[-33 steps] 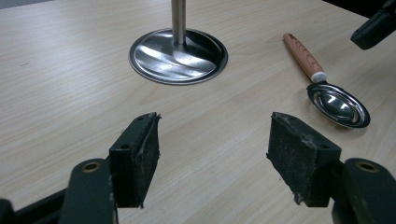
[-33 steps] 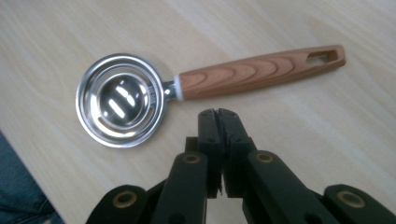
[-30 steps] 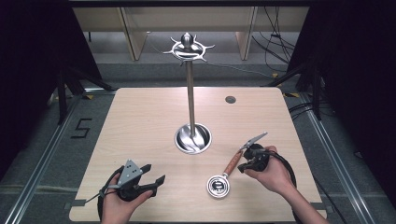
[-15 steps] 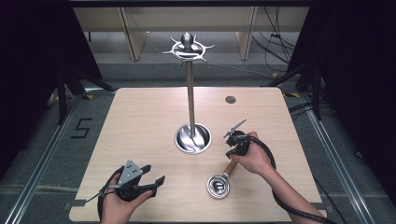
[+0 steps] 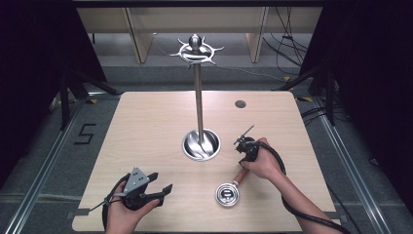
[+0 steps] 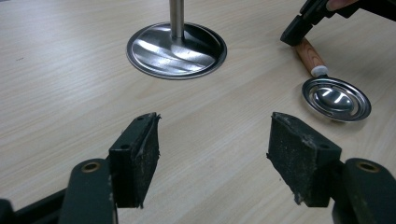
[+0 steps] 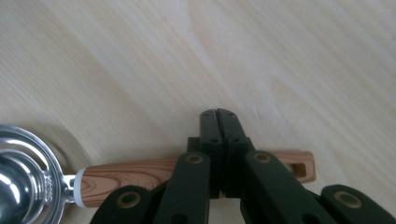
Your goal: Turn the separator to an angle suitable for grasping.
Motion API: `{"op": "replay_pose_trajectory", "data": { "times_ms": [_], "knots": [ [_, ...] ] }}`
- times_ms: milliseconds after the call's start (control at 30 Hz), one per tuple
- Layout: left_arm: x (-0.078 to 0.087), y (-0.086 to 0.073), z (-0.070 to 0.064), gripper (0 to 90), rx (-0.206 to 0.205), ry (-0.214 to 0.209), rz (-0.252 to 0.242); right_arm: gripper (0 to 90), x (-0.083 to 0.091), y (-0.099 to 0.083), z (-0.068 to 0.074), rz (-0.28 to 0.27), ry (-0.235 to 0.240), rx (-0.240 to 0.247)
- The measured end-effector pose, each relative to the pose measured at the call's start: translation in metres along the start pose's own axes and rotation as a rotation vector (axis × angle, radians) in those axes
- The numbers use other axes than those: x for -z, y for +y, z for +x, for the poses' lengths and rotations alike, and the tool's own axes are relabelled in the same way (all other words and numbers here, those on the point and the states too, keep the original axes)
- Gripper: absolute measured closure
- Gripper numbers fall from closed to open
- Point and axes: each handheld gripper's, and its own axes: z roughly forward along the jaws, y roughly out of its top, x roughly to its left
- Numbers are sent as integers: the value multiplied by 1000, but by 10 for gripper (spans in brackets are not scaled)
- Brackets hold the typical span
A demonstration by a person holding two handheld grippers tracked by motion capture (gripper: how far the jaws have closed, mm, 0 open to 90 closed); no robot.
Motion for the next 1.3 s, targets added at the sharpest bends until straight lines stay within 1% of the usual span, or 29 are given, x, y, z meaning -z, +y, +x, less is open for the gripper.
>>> {"op": "replay_pose_trajectory", "data": {
  "times_ms": [67, 100, 133, 167, 267, 300, 367, 400, 433, 467, 500, 533, 567, 600, 633, 667, 733, 767, 800, 867, 900, 933, 967, 1033, 1067, 1100, 1133, 1200, 1300],
  "knots": [
    [0, 0, 0, 331, 0, 0, -1, 900, 0, -3, -1, 16, -5, 6],
    [0, 0, 1, 332, -9, 1, -1, 900, 1, -6, -1, 38, -13, 8],
    [0, 0, 1, 331, -7, 3, 0, 900, 2, -7, -1, 48, -12, 3],
    [0, 0, 1, 331, -4, 3, 0, 900, 3, -9, -1, 48, -14, 12],
    [0, 0, 0, 331, -1, 6, 3, 890, 10, -15, -1, 56, -8, -1],
    [0, 0, 0, 331, -3, 2, 2, 872, 13, -17, -2, 51, -10, 9],
    [0, 0, 0, 331, -1, 3, 1, 829, 22, -20, -3, 37, 1, -15],
    [0, 0, 0, 331, 0, 3, 1, 814, 28, -22, -7, 34, 7, -26],
    [0, 0, 0, 331, 4, 3, -2, 814, 28, -22, -7, 34, 7, -26],
    [0, 0, 0, 331, -1, 4, 3, 799, 34, -25, -9, 34, 14, -76],
    [0, 0, 0, 331, 0, 8, 3, 796, 43, -29, -11, 51, 47, -204],
    [0, 0, 0, 331, -1, 7, 3, 796, 43, -29, -11, 51, 47, -204],
    [0, 0, 0, 331, -1, 10, 3, 814, 44, -34, -10, 106, 69, -186],
    [0, 1, 0, 331, -14, 8, 5, 814, 44, -34, -10, 106, 69, -186],
    [-1, 1, -1, 331, -7, 3, 0, 833, 45, -37, -8, 148, 55, -189],
    [-1, 0, -1, 331, -3, -2, 1, 894, 40, -41, -5, 214, 72, -180],
    [0, 1, -1, 331, -9, 0, 2, 900, 38, -43, -4, 218, 65, -173],
    [0, 1, -1, 331, -9, -6, -5, 900, 32, -45, -6, 221, 52, -152],
    [0, 1, 0, 331, -15, -3, 0, 900, 29, -45, -7, 228, 54, -150],
    [0, 1, 0, 331, -15, -3, -1, 900, 23, -45, -8, 243, 44, -157],
    [0, 0, 0, 331, -1, 2, -3, 900, 20, -44, -10, 247, 38, -165],
    [0, 0, 0, 331, -2, 0, -5, 900, 19, -43, -11, 243, 36, -173],
    [0, 0, 0, 331, -3, 0, -5, 900, 17, -43, -12, 232, 25, -154],
    [0, 0, 0, 331, -3, 0, -5, 900, 15, -39, -12, 227, 14, -172],
    [-1, 1, 0, 331, -2, -1, -4, 900, 13, -38, -14, 217, 8, -152],
    [-1, 1, 0, 331, -2, -1, -4, 900, 13, -38, -14, 217, 8, -152],
    [0, 1, 0, 331, -4, -1, -5, 900, 10, -33, -15, 204, 1, -155],
    [1, 1, -1, 331, -3, 5, -3, 900, 9, -31, -15, 197, -4, -161],
    [1, 1, -1, 331, -3, 3, -3, 900, 6, -18, -15, 176, -21, -166]
  ]
}}
